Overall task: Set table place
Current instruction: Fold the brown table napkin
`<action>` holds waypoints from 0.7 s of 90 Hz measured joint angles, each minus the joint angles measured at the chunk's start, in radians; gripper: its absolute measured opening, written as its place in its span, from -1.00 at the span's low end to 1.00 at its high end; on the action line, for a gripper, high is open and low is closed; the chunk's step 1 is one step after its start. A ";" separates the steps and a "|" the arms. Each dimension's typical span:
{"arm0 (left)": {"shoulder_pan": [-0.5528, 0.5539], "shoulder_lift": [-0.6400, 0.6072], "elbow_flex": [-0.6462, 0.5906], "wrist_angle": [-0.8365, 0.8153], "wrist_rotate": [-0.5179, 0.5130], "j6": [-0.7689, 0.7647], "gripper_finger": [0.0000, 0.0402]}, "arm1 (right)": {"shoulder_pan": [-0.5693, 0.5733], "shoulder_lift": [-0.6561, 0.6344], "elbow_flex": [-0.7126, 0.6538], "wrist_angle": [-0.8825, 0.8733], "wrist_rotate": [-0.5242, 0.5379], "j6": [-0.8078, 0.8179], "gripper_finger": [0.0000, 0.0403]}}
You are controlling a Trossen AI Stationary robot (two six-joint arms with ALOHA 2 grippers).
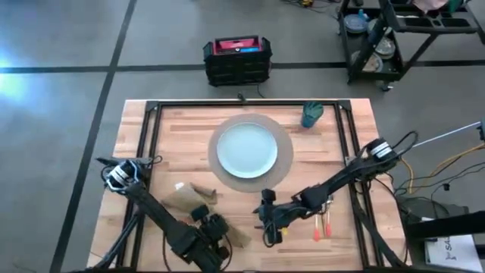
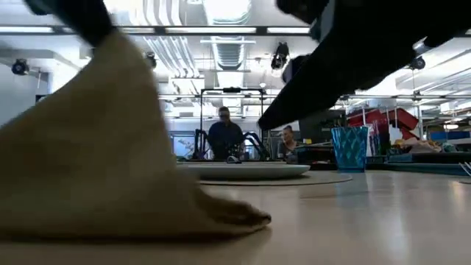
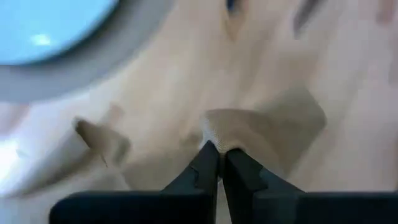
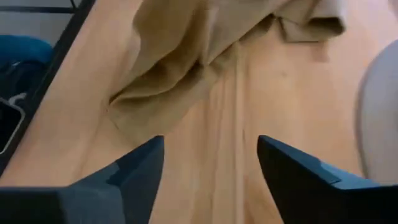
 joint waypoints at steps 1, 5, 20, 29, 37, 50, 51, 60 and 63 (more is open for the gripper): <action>0.004 -0.002 0.000 0.000 -0.005 0.003 -1.00 | 0.000 0.007 0.007 0.000 -0.004 0.000 0.25; 0.020 -0.009 0.000 -0.002 -0.019 0.012 -1.00 | 0.000 0.027 0.026 0.006 -0.014 -0.003 0.25; 0.067 -0.014 0.000 -0.037 -0.018 0.039 -1.00 | 0.001 0.072 0.054 -0.006 -0.043 -0.020 0.18; 0.069 -0.016 0.000 -0.055 -0.011 0.042 -1.00 | 0.000 0.074 0.044 -0.025 -0.039 -0.016 0.15; 0.068 -0.016 0.000 -0.070 -0.007 0.042 -1.00 | 0.000 0.073 0.023 -0.027 -0.035 0.002 0.14; 0.066 -0.017 0.000 -0.080 -0.006 0.039 -1.00 | -0.003 0.075 0.004 -0.023 -0.030 0.019 0.16; 0.066 -0.017 0.000 -0.081 -0.006 0.039 -1.00 | -0.004 0.076 0.004 -0.021 -0.028 0.021 0.17; 0.066 -0.019 0.000 -0.082 -0.007 0.041 -1.00 | -0.005 0.081 0.000 -0.011 -0.008 0.029 0.16; 0.066 -0.019 0.000 -0.081 -0.007 0.041 -1.00 | -0.005 0.081 0.000 -0.005 -0.003 0.029 0.14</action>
